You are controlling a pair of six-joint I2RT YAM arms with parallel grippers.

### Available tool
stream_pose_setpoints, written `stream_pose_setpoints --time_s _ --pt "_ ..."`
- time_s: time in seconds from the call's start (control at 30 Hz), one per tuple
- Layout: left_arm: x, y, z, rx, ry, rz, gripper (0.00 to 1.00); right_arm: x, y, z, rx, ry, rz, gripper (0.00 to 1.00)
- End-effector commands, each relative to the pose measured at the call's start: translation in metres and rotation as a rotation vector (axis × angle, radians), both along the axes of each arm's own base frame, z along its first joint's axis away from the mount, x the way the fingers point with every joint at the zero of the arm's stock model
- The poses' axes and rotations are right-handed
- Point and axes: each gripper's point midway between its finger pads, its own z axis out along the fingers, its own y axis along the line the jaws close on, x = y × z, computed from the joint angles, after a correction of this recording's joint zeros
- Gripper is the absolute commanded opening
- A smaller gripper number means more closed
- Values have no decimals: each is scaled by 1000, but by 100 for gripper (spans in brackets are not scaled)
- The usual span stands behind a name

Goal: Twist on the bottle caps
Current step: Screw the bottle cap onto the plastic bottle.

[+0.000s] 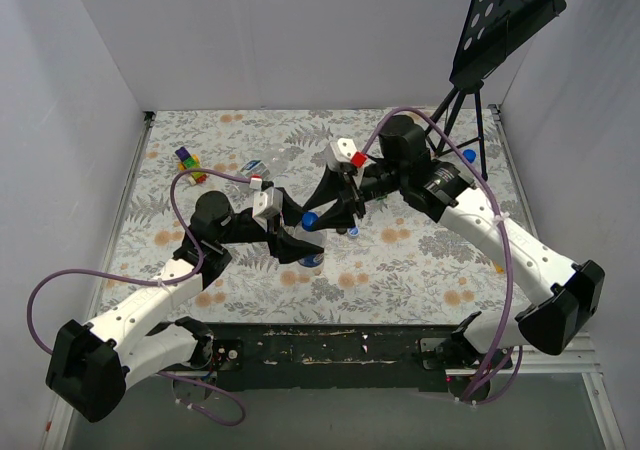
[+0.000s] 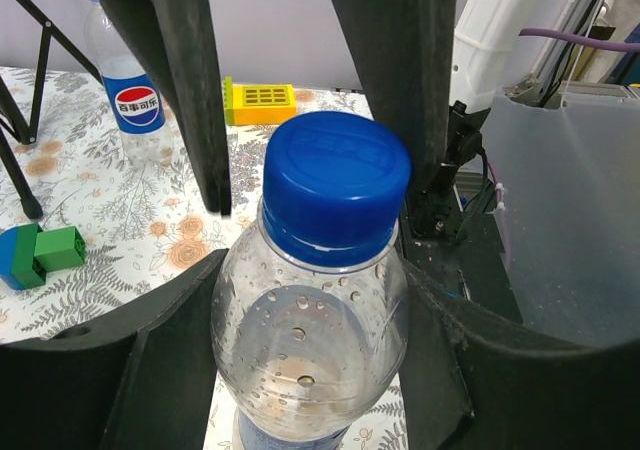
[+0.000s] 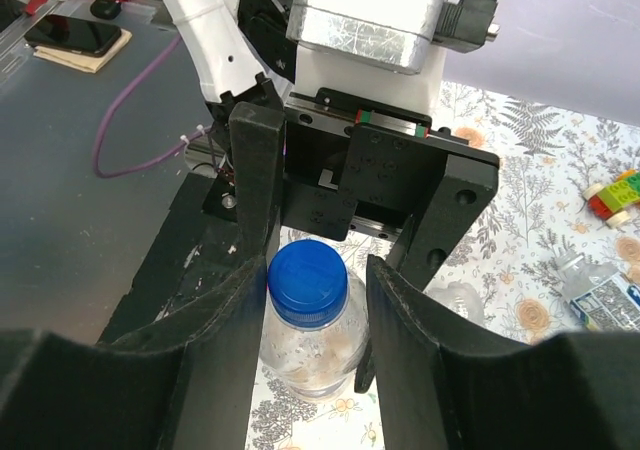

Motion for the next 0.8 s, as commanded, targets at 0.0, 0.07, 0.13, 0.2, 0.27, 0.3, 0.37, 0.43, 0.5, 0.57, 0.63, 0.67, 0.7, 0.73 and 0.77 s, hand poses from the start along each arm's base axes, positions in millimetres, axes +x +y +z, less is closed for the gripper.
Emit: stream_pose_setpoints --time_s 0.0,0.07,0.13,0.2,0.27,0.3,0.37,0.43,0.5,0.57,0.63,0.67,0.7,0.73,0.77 --pt "-1 1 20 -29 -53 -9 28 -6 4 14 25 -35 35 50" --pt "0 1 20 -29 -53 -6 28 -6 6 13 19 -36 32 45" --pt "0 2 21 -30 -59 1 28 -5 7 12 13 -36 23 36" --pt "3 2 20 -29 -59 21 28 -5 8 11 10 -37 11 18" --pt "12 3 22 -29 -68 74 28 -3 10 10 -2 -43 -24 9" --pt "19 5 22 -27 -70 113 28 -2 11 9 -8 -45 -50 8" --pt "38 10 21 -23 -75 235 28 8 16 4 -33 -46 -158 1" --pt "59 20 22 -22 -77 375 28 27 20 -9 -81 -40 -323 1" --pt "76 33 24 -28 -81 507 28 37 24 -24 -117 -34 -459 1" --pt "91 46 24 -40 -65 627 28 53 24 -36 -130 -28 -645 1" --pt "102 57 26 -49 -57 719 28 75 14 -48 -133 24 -920 1" --pt "105 60 25 -52 -48 749 28 84 7 -56 -135 47 -1061 1" --pt "110 64 24 -52 -39 781 28 96 -6 -62 -132 34 -1215 1" --pt "111 65 25 -56 -31 793 28 95 -7 -67 -127 34 -1283 1" --pt "112 66 24 -58 -23 803 28 93 -6 -71 -125 37 -1319 1"
